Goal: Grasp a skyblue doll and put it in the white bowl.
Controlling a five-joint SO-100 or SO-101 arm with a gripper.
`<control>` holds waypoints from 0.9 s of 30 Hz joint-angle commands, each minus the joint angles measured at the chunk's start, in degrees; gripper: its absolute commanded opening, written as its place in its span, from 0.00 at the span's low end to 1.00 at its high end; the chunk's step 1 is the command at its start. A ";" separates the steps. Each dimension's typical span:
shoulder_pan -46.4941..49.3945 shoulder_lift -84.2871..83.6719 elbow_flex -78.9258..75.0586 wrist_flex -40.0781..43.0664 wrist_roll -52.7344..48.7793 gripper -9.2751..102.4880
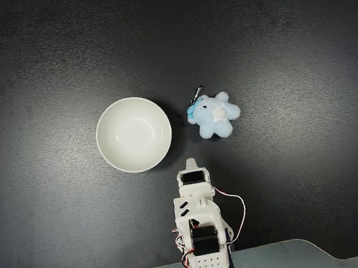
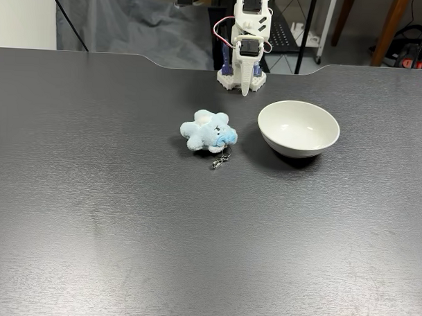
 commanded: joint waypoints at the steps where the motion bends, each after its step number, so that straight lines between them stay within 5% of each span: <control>1: 0.44 0.18 -0.62 -1.05 -0.26 0.08; 27: -0.18 0.18 -0.62 -1.05 -0.26 0.08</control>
